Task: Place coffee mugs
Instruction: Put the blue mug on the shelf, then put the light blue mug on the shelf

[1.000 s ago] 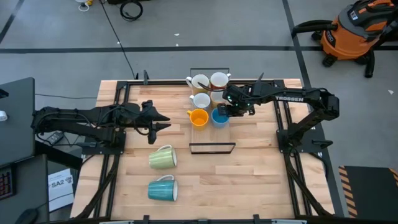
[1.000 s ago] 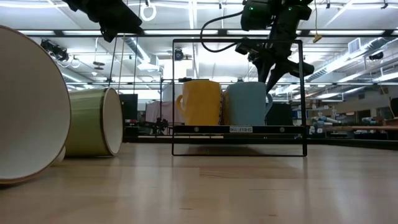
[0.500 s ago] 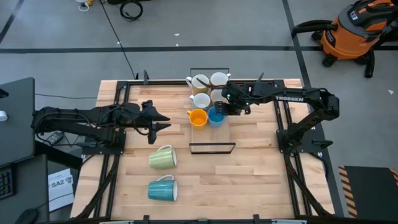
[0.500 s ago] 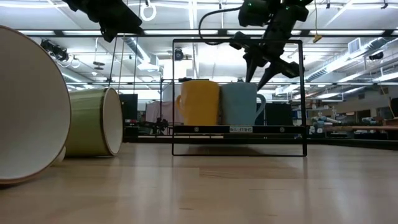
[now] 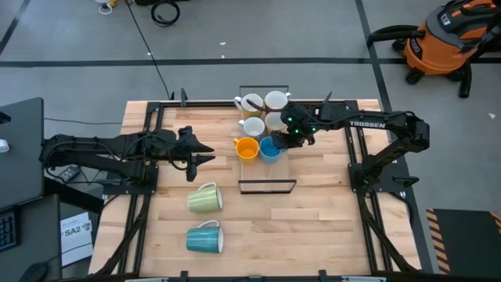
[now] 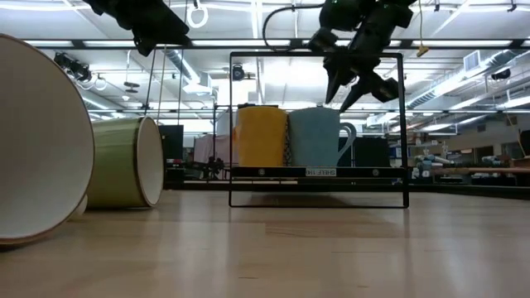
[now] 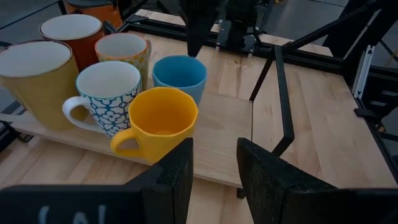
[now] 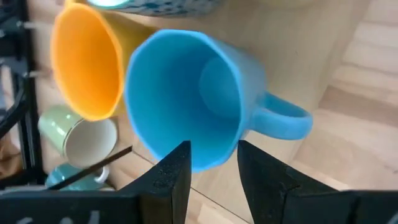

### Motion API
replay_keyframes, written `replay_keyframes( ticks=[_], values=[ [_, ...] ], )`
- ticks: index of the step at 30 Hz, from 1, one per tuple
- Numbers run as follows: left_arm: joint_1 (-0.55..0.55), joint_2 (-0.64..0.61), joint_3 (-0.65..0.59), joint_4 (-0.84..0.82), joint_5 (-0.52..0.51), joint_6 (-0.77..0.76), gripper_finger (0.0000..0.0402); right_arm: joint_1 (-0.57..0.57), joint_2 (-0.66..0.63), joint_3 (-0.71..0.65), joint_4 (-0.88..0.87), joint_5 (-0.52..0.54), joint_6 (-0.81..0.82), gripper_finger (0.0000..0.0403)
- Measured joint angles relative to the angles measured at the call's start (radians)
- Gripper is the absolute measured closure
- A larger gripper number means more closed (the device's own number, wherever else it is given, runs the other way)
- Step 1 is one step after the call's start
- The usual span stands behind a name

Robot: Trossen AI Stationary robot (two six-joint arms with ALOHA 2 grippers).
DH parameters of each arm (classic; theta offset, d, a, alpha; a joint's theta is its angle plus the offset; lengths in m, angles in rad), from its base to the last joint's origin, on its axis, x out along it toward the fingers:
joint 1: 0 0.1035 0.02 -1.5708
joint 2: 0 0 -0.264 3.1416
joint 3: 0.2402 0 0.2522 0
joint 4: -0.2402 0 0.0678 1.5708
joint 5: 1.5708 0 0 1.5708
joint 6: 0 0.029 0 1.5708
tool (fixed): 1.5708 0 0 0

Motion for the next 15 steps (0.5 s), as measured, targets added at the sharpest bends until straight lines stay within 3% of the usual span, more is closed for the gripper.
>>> replay_keyframes(
  ticks=[5,15],
  values=[
    [0.000,0.000,0.000,0.000,0.000,0.001,0.0272,0.002,-0.072,0.000,0.004,0.032,-0.058,0.0267],
    [0.000,0.000,0.000,0.052,0.000,-0.034,0.0272,0.002,-0.275,0.000,0.003,0.222,-0.256,0.0267]
  ],
)
